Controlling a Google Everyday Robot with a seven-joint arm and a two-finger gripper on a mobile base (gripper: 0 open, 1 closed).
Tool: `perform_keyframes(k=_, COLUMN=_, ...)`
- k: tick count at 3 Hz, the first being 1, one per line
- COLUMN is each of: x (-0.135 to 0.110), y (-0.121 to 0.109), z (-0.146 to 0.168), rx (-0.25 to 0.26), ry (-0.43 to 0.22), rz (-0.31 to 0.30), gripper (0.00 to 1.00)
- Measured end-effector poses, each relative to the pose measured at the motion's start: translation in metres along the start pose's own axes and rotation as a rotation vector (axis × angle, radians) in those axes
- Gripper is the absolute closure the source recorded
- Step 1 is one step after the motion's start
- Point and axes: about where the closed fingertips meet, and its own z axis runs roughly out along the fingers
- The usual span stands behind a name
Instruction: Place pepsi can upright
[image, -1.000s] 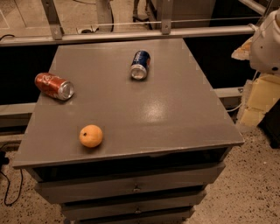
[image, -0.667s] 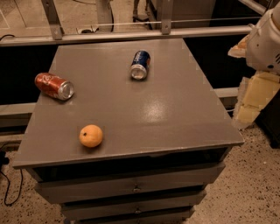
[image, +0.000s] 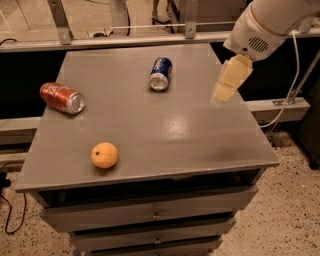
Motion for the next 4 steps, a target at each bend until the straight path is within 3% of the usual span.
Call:
perform_keyframes(k=1, x=-0.036, y=-0.031, z=0.029, rx=-0.034, ry=-0.097, rz=0.096, gripper=0.0)
perform_keyframes(k=2, x=-0.074, y=-0.05, z=0.05, rx=-0.041, ry=-0.142, rz=0.186, gripper=0.0)
perform_keyframes(k=3, x=-0.096, y=-0.07, z=0.084, rx=-0.029, ry=-0.098, rz=0.307, gripper=0.0)
perform_keyframes(k=4, x=-0.11, y=-0.093, z=0.122, rx=0.004, ry=0.007, rz=0.43, gripper=0.0)
